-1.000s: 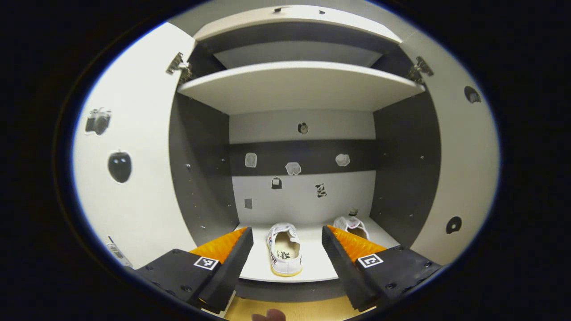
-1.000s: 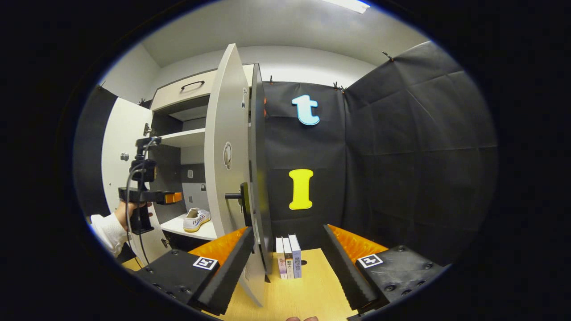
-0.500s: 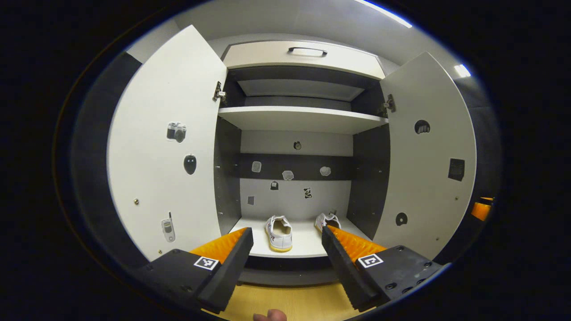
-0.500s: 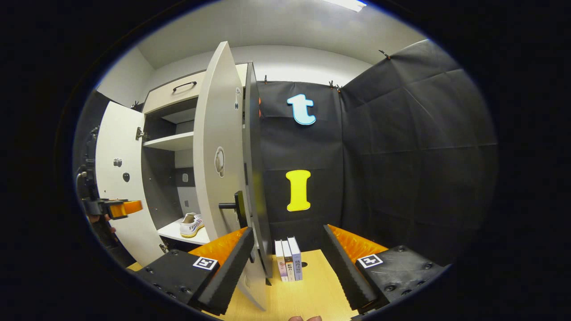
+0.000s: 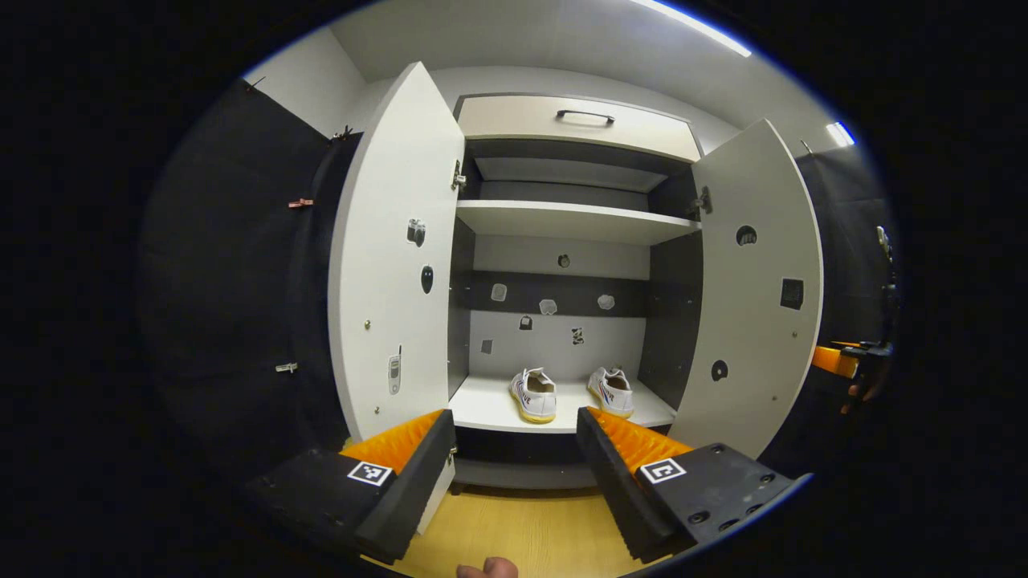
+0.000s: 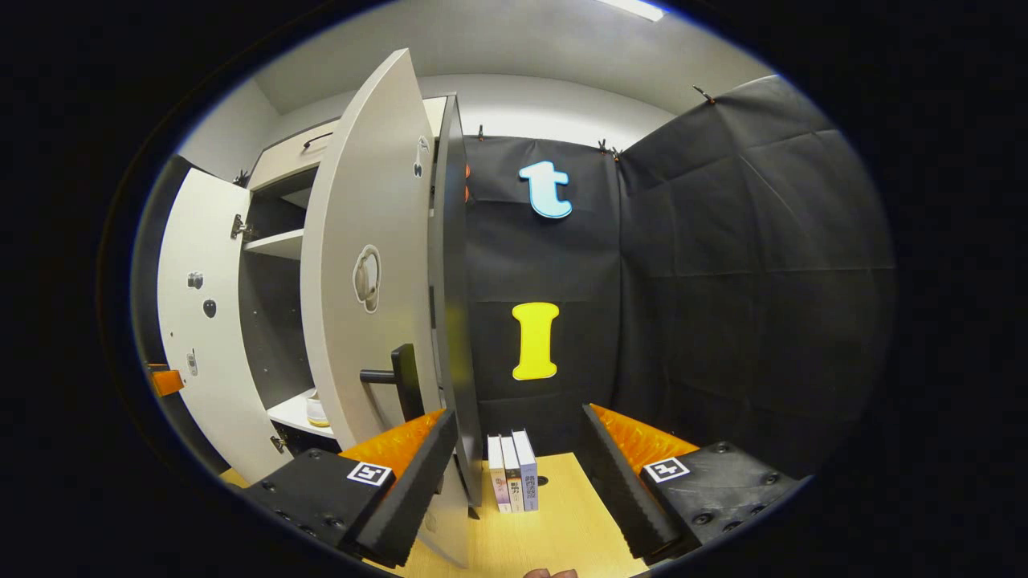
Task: Grab one shoe with the right hand and put it into the shoe cabinet, grab the other shoe with the left hand and put it into the shoe cabinet; then close the right door with the right hand and the left door with the left hand.
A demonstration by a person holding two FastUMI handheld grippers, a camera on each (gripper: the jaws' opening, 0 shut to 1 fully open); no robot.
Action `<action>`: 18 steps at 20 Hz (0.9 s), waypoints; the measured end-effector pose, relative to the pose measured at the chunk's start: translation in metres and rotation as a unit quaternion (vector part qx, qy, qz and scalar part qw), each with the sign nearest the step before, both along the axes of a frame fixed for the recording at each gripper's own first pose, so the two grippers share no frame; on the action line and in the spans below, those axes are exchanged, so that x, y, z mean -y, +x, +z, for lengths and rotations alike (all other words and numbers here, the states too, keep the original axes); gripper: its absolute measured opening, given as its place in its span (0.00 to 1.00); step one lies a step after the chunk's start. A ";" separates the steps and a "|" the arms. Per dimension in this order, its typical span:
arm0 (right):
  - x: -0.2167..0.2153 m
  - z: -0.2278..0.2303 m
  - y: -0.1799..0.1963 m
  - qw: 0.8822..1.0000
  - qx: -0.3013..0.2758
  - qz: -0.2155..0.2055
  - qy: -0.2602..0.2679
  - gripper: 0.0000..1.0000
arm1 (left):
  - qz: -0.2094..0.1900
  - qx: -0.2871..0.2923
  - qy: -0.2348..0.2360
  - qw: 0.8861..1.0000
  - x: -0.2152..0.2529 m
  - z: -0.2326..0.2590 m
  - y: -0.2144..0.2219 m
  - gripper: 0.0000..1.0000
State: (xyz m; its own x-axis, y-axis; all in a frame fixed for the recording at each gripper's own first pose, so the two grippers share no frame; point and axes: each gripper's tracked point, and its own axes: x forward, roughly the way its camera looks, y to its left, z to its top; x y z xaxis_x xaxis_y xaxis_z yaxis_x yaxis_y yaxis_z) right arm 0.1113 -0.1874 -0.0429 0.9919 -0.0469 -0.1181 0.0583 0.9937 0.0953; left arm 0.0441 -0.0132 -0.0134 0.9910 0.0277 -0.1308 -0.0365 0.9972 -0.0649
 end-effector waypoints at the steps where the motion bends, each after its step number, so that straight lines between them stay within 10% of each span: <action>1: -0.004 -0.001 0.000 1.000 -0.002 0.004 0.002 0.98 | 0.000 -0.002 0.001 1.000 -0.004 -0.002 -0.004 0.95; 18: -0.061 -0.001 -0.011 0.999 0.006 -0.007 0.037 0.97 | 0.006 -0.012 0.029 0.999 -0.068 -0.013 -0.030 0.94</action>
State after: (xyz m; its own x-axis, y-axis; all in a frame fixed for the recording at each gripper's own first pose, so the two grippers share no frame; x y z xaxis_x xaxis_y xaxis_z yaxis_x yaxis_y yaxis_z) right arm 0.1006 -0.1267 -0.0437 0.9925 -0.0530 -0.1100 0.0713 0.9829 0.1699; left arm 0.0144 0.0552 -0.0264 0.9870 0.0476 -0.1532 -0.0490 0.9988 -0.0051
